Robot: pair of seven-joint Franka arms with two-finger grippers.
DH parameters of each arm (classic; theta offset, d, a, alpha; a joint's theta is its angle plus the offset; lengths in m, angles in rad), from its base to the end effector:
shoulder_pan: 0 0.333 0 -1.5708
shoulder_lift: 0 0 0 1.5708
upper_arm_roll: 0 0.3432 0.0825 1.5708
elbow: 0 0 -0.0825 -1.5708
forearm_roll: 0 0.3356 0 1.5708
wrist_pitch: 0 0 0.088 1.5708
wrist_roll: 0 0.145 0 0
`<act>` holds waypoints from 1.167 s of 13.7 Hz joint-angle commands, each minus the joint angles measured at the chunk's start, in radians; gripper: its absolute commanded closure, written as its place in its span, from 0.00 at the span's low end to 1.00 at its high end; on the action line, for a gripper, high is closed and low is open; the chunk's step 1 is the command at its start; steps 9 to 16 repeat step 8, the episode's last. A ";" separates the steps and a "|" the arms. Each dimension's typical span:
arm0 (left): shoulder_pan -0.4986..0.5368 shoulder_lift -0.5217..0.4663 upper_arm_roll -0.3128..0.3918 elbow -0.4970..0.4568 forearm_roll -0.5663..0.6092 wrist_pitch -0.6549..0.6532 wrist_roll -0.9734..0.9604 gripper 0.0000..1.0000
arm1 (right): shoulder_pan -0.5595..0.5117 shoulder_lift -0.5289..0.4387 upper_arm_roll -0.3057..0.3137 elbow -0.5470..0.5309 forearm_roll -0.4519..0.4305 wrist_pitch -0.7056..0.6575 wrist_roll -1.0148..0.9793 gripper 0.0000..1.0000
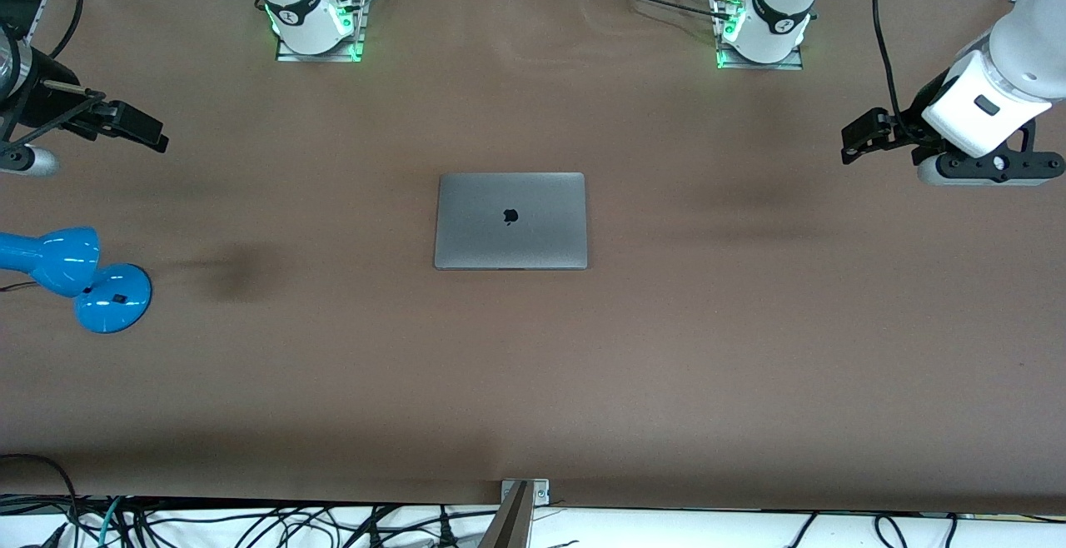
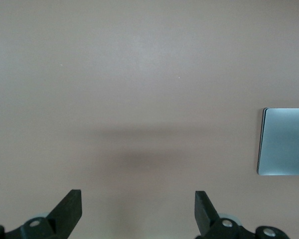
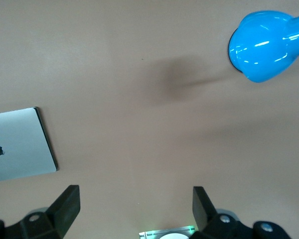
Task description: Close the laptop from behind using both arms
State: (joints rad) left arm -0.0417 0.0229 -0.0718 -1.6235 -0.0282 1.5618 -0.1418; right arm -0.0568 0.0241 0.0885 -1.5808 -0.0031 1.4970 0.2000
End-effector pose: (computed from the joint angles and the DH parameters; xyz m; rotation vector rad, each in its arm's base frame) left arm 0.5030 -0.0611 0.5793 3.1194 0.0455 -0.1368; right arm 0.5006 0.0148 0.5915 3.1127 -0.2625 -0.1672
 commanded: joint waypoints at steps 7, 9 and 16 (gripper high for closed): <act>0.000 0.023 0.003 0.028 -0.016 -0.017 0.011 0.00 | 0.000 -0.007 -0.006 -0.005 0.018 0.002 -0.004 0.00; 0.000 0.023 0.003 0.028 -0.016 -0.017 0.011 0.00 | 0.000 -0.007 -0.006 -0.005 0.018 0.002 -0.004 0.00; 0.000 0.023 0.003 0.028 -0.016 -0.017 0.011 0.00 | 0.000 -0.007 -0.006 -0.005 0.018 0.002 -0.004 0.00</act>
